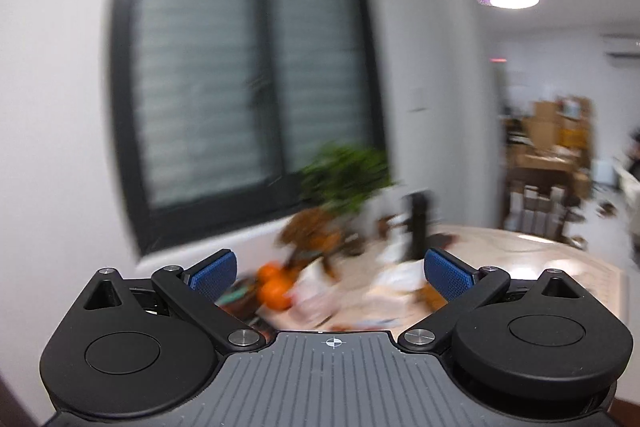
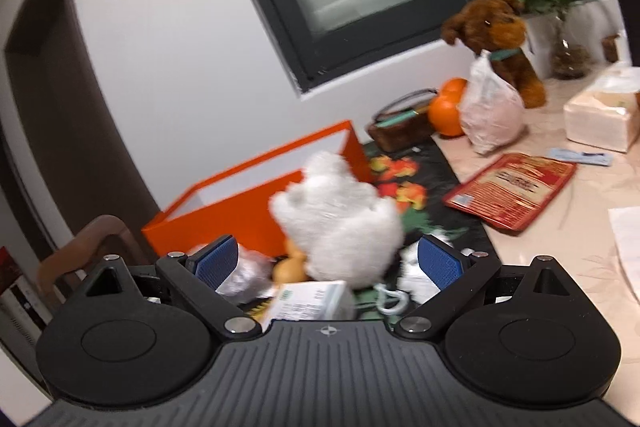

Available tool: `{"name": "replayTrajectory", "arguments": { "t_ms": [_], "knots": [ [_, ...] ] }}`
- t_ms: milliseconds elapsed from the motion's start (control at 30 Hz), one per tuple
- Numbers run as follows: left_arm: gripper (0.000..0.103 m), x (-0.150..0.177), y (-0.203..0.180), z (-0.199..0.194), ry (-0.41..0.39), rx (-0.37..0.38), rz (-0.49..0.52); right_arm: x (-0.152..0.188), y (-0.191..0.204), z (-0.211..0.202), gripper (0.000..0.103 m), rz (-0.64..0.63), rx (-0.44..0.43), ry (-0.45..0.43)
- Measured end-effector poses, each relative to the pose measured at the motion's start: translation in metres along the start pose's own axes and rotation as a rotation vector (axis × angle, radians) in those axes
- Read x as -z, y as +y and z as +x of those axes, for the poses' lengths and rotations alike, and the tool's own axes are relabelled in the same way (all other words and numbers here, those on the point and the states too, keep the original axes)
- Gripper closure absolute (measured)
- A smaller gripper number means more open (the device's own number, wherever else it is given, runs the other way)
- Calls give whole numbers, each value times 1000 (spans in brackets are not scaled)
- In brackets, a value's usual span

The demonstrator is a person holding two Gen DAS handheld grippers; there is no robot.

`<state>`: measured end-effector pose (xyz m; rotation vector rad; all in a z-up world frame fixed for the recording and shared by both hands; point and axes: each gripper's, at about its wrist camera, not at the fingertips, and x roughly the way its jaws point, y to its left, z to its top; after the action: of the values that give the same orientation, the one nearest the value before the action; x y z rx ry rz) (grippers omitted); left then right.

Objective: Organize objects
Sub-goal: 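Move the right gripper down to the white plush toy and grasp it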

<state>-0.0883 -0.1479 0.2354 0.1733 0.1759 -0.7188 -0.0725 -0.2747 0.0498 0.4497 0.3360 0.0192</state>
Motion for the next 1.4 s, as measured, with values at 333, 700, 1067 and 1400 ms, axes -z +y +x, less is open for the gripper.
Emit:
{"name": "replayTrajectory", "arguments": {
  "t_ms": [333, 700, 1067, 1400],
  "knots": [
    [0, 146, 116, 37, 122, -245, -100, -15, 17, 61, 2, -142, 95, 84],
    [0, 198, 140, 25, 146, -340, -109, -8, 31, 121, 12, -307, 201, 139],
    [0, 199, 114, -8, 119, -345, 40, -20, 72, 86, 27, -436, 84, 113],
    [0, 211, 95, -31, 138, -198, 147, -3, 167, 63, 31, -774, -238, 257]
  ]
}}
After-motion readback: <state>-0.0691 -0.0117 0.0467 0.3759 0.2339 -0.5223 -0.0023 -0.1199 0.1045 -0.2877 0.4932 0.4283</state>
